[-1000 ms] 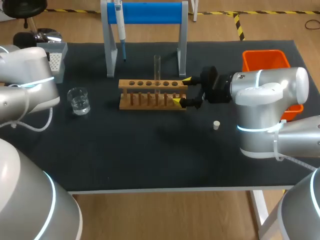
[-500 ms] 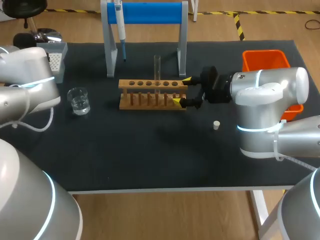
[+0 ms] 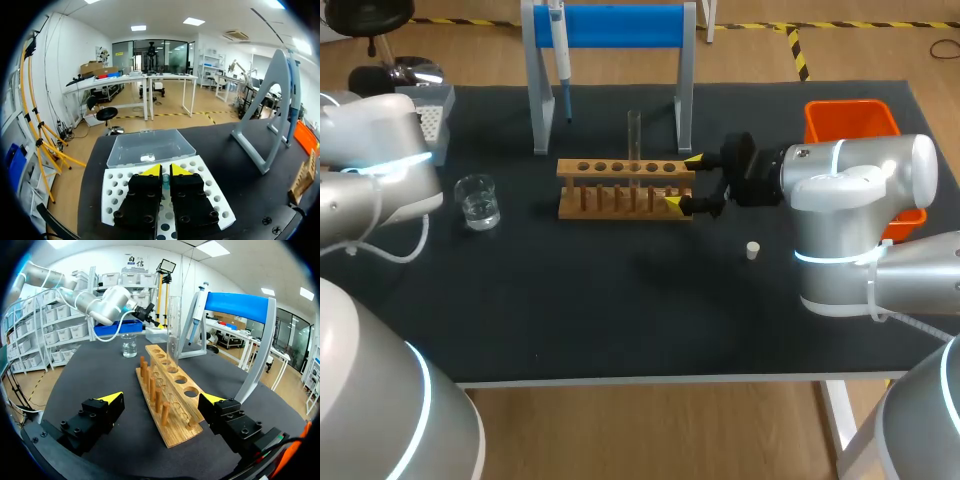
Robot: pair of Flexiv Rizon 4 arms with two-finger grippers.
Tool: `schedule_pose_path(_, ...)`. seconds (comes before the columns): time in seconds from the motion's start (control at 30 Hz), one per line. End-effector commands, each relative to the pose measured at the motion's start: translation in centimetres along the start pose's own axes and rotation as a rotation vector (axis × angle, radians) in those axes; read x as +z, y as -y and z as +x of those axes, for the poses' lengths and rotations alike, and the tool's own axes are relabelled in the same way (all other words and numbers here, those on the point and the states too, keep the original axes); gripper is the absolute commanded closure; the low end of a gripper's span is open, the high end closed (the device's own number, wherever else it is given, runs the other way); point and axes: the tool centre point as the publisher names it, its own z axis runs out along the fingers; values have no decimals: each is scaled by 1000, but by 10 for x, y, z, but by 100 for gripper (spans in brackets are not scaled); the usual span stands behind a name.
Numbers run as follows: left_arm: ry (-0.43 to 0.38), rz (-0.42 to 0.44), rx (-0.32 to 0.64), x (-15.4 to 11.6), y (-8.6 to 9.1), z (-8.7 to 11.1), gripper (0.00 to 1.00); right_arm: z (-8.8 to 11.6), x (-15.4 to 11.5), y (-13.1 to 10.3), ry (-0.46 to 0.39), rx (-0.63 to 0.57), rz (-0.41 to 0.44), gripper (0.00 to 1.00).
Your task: Invert the test tube, pick up the pipette, mount the tip to pipette, aspirate from beaker and dispense into the tube, eject the tip, return the pipette, and cap with the stopper.
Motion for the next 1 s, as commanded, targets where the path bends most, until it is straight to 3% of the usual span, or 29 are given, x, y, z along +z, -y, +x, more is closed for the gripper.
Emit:
schedule_pose_path(0.03,1,-3,0,4,-3,-3,100,-1,-1,0,-2,0,1,0)
schedule_pose_path(0.67,19,27,-6,-9,8,-5,100,-1,-1,0,-2,0,1,0)
schedule_pose_path(1.0,28,59,-9,-21,25,-4,100,-1,-1,0,-2,0,1,0)
